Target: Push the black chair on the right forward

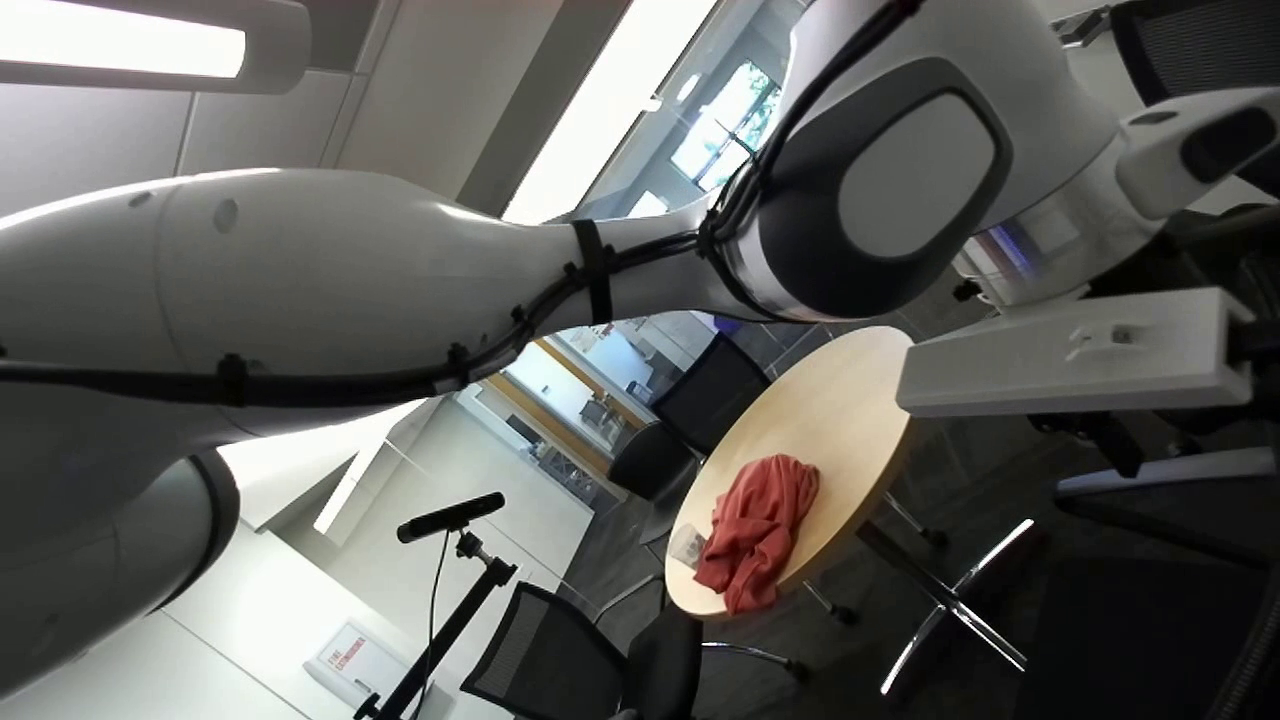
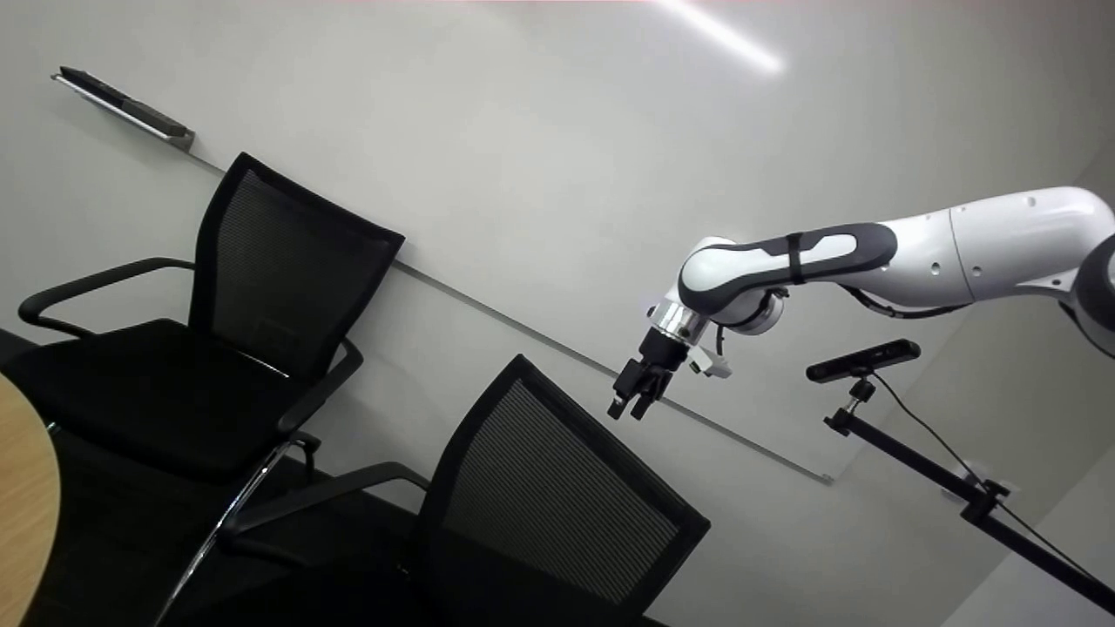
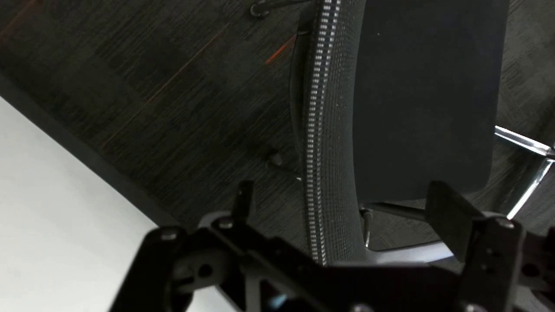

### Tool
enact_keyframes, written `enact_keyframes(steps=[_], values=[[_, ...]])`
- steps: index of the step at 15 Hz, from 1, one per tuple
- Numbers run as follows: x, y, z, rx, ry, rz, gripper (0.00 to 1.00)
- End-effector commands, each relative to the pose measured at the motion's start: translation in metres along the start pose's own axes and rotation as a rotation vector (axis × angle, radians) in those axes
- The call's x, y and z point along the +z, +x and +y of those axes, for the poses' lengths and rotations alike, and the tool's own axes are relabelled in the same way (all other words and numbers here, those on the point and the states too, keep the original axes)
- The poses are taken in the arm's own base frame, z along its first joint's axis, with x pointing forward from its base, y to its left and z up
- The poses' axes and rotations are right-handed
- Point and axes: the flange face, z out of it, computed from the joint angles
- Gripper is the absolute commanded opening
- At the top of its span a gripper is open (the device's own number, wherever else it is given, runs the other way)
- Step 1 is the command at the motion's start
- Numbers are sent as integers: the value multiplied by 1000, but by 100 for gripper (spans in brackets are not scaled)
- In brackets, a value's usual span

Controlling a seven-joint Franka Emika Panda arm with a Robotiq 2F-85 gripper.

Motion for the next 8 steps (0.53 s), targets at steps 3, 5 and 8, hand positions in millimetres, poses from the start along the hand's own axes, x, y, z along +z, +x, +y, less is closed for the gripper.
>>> enact_keyframes(steps=[3,5,8], values=[[28,6,-3,-23,54,-64,100],[40,6,-3,-21,51,-68,100],[54,6,-1,-13,51,-76,100]])
